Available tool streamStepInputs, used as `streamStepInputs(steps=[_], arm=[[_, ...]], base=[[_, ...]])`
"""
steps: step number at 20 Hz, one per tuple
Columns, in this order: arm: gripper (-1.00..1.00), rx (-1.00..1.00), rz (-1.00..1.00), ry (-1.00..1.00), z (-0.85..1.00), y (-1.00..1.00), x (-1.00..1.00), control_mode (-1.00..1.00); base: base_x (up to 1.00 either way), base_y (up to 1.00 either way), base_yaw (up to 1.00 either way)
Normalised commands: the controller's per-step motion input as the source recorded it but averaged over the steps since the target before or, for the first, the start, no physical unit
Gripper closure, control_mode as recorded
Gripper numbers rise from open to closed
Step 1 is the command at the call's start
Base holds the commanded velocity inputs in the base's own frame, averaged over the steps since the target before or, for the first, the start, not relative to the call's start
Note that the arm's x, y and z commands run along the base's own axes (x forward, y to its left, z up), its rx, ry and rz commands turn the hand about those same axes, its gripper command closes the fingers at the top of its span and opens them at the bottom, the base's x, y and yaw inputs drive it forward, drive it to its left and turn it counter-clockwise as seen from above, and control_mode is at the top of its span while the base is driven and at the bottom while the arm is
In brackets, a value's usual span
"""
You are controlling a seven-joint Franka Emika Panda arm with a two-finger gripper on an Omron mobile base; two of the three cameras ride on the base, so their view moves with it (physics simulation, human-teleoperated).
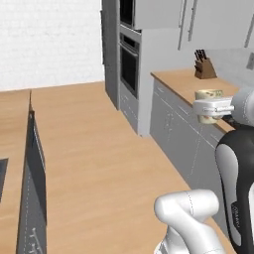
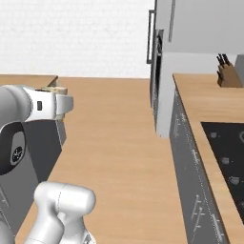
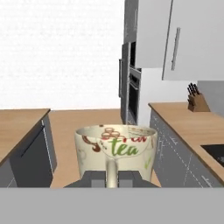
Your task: Gather all objects into one cabinet and sort the glasses and bowls to opposite sides.
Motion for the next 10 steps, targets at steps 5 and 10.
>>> streamStepInputs(steps=[5,10], arm=[[1.0,0.0,0.0,0.0,0.0,0.0,0.0,1.0],[1.0,0.0,0.0,0.0,0.0,0.0,0.0,1.0]], base=[[1.0,0.21,0.0],[1.0,0.19,-0.04]])
